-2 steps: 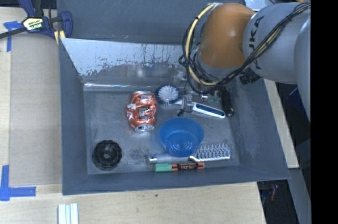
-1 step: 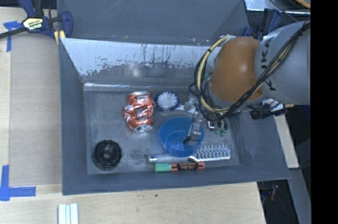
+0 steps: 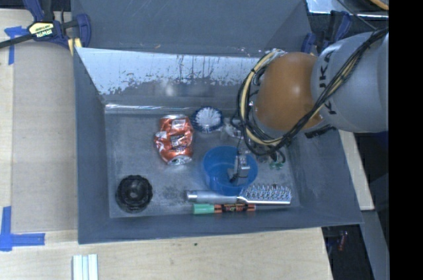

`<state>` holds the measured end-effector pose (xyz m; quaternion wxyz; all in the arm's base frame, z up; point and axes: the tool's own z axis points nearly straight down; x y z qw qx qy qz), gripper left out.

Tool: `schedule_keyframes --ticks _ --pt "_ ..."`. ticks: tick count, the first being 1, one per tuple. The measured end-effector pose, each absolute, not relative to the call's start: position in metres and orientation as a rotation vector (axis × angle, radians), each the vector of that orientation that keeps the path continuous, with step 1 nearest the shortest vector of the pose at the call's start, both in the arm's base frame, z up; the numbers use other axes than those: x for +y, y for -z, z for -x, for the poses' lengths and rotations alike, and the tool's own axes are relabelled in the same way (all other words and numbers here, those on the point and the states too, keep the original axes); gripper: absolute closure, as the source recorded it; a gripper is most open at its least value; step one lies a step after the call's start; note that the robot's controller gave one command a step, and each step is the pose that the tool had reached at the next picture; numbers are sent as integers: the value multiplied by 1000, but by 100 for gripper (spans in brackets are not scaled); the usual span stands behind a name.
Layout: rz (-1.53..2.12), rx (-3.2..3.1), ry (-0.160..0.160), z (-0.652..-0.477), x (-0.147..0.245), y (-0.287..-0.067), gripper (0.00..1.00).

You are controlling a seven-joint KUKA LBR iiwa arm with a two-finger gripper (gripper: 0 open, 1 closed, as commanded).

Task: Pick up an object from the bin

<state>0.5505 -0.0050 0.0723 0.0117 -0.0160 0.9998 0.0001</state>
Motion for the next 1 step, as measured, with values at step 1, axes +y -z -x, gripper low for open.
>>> schedule_keyframes --ticks 1 --pt "222 3120 2 -511 30 -72 100"
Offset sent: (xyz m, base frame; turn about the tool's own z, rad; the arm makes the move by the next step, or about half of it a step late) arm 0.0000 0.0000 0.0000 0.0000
